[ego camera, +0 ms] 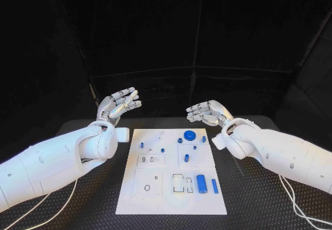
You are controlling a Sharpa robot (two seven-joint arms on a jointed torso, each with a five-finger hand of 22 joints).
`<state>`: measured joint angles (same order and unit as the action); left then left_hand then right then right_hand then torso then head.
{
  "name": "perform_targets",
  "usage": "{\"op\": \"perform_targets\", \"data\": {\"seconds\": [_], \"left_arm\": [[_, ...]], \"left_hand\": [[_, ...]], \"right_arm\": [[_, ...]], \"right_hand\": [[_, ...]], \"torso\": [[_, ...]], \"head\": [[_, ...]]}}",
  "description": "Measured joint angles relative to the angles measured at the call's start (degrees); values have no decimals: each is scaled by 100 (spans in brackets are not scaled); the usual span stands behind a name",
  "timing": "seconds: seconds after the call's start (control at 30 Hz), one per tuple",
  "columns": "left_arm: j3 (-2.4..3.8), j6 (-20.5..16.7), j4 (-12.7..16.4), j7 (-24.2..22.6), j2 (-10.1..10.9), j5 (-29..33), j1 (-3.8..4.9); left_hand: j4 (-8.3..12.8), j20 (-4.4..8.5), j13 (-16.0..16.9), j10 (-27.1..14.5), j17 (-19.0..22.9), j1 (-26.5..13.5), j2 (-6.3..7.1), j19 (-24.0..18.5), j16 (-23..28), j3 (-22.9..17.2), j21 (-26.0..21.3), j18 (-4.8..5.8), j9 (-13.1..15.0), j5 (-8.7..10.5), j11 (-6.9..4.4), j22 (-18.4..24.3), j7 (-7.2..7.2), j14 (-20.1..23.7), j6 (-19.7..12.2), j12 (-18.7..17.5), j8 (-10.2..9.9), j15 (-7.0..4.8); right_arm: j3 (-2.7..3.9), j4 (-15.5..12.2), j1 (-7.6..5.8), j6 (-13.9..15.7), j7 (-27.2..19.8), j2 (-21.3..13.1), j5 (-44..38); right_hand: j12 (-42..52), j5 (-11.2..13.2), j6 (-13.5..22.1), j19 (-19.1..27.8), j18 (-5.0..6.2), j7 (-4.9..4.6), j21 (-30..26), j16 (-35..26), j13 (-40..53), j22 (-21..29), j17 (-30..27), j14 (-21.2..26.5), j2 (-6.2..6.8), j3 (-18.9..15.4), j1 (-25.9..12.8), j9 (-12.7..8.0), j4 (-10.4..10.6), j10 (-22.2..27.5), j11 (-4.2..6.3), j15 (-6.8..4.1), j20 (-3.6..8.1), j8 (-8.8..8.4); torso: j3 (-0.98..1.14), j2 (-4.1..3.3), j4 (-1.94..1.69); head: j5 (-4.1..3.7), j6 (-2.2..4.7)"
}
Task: Assemble the parts on the task board
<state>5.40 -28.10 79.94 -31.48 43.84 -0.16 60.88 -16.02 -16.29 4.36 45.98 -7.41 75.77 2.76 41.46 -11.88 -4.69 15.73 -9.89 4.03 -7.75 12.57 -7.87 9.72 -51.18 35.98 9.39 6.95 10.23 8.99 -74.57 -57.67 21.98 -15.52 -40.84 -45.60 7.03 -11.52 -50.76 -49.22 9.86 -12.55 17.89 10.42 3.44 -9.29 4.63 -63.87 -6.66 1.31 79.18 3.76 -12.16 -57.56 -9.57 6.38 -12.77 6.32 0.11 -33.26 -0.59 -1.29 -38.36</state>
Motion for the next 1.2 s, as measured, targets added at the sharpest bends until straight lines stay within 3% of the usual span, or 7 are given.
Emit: {"op": "perform_targets", "data": {"seconds": [0.13, 0.3, 0.57, 0.6, 0.67, 0.97, 1.2], "left_arm": [[0, 172, 199, -7, 144, -22, -3], [0, 370, 524, -6, 347, -88, -20], [2, 585, 1071, 13, 589, -175, -60], [2, 603, 1128, 15, 605, -181, -67], [2, 640, 1226, 21, 629, -195, -84], [4, 752, 1365, 55, 662, -225, -119], [5, 801, 1364, 74, 679, -236, -121]], "left_hand": [[97, 141, -37, 590, -59, 83, -83, 678, -76, 49, 231, 1, 46, 0, -149, -38, 149, -619, 942, 61, 151, -185], [233, 284, -58, 965, -151, 238, -134, 1121, -99, 87, 325, 6, 30, 0, -256, -29, 285, -1061, 1340, 53, 151, -317], [301, 326, -63, 1015, -178, 286, -133, 1177, -43, 111, 324, 8, -3, 0, -265, 7, 298, -1110, 1411, -34, 128, -347], [301, 330, -63, 1015, -178, 286, -133, 1181, -42, 111, 325, 8, -3, 0, -265, 8, 298, -1110, 1411, -34, 128, -347], [301, 330, -63, 1015, -178, 286, -133, 1181, -32, 111, 325, 8, -5, 0, -264, 16, 298, -1110, 1411, -41, 105, -347], [317, 310, -62, 1014, -184, 286, -133, 1203, 18, 127, 324, 9, -17, 0, -264, 34, 298, -1110, 1411, -97, 67, -347], [328, 310, -67, 1014, -190, 286, -133, 1202, 18, 138, 324, 10, -17, 0, -264, 40, 298, -1130, 1411, -120, 43, -327]], "right_arm": [[3, 1, -139, -51, 214, -4, -821], [6, -39, -283, -207, 602, 7, -1867], [6, -206, -375, -655, 1374, 76, -3604], [6, -216, -381, -704, 1449, 89, -3776], [6, -234, -386, -809, 1604, 120, -4126], [4, -232, -392, -1155, 1957, 236, -4986], [5, -163, -393, -1340, 2075, 292, -5252]], "right_hand": [[0, 0, -353, -349, -3, 66, 396, 147, 7, -200, 103, -647, 3, 77, -3, 0, -186, -457, 131, -187, 181, 0], [-44, -68, -652, -706, -4, 193, 939, 424, 15, -497, 318, -1362, 100, 101, -100, -1, -305, -910, 294, -393, 400, 0], [-208, -153, -897, -1019, -5, 311, 1761, 1163, 29, -977, 889, -1980, 267, 117, -267, -1, -367, -1309, 455, -608, 652, -123], [-290, -194, -939, -1095, -5, 353, 2110, 1592, 33, -1192, 1225, -2009, 360, 135, -360, -1, -385, -1342, 488, -637, 728, -200], [-316, -199, -948, -1131, -5, 362, 2403, 2010, 37, -1363, 1527, -2019, 405, 148, -405, -1, -398, -1349, 497, -648, 764, -237], [-316, -168, -860, -1131, -5, 366, 2816, 2786, 39, -1614, 2109, -2019, 454, 243, -454, -1, -400, -1081, 455, -648, 764, -237], [-316, -133, -821, -1130, -5, 364, 3124, 3972, 39, -1792, 3300, -2018, 479, 321, -479, -2, -389, -1050, 446, -648, 764, -237]], "torso": [[1, -92, -17], [-10, -227, -43], [-65, -448, -90], [-70, -474, -97], [-82, -531, -114], [-118, -701, -169], [-132, -770, -182]], "head": [[-29, 23], [-71, 60], [-135, 96], [-142, 103], [-154, 113], [-180, 125], [-191, 121]]}}
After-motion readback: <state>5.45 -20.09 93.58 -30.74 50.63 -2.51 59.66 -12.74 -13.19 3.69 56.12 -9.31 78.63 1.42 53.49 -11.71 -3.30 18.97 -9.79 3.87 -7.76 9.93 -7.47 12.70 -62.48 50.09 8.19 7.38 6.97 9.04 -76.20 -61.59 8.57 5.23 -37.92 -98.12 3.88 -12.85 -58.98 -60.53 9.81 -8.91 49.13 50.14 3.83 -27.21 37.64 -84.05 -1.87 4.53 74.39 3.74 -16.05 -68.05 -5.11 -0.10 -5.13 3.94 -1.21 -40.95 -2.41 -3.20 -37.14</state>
